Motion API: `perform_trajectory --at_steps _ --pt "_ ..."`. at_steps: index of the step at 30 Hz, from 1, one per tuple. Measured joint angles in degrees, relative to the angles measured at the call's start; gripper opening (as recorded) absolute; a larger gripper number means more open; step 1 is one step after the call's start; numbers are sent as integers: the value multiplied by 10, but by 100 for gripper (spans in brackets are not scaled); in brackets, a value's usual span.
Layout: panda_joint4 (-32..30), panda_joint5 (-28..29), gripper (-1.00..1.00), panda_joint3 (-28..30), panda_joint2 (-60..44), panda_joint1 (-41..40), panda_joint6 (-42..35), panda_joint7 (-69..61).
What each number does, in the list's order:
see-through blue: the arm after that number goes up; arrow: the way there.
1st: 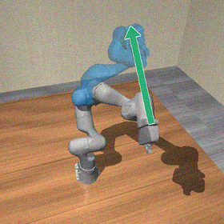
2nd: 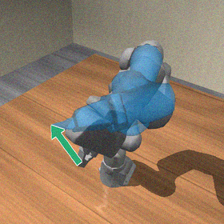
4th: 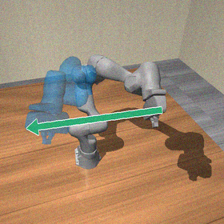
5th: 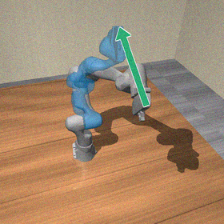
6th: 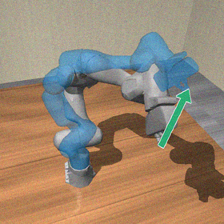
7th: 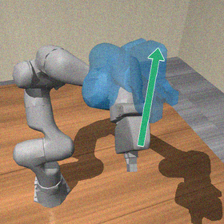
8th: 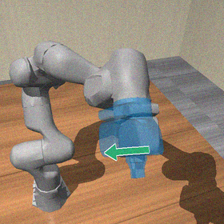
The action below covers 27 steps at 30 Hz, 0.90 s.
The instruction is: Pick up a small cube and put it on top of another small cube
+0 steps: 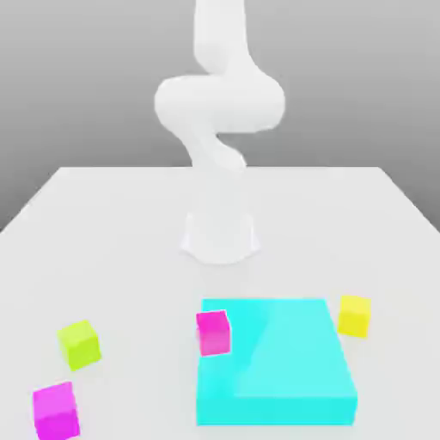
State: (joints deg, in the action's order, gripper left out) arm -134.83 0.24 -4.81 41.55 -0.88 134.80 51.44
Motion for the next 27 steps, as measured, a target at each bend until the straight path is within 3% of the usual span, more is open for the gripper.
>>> perform_trajectory --at_steps 7,17,23,27 --pt "-91 16 0 -136 -135 -16 92 178" --pt "-217 40 0 -285 -322 -10 218 422" --pt "-282 16 0 -332 -416 52 289 528" --pt "-277 65 0 -301 -451 62 315 575"
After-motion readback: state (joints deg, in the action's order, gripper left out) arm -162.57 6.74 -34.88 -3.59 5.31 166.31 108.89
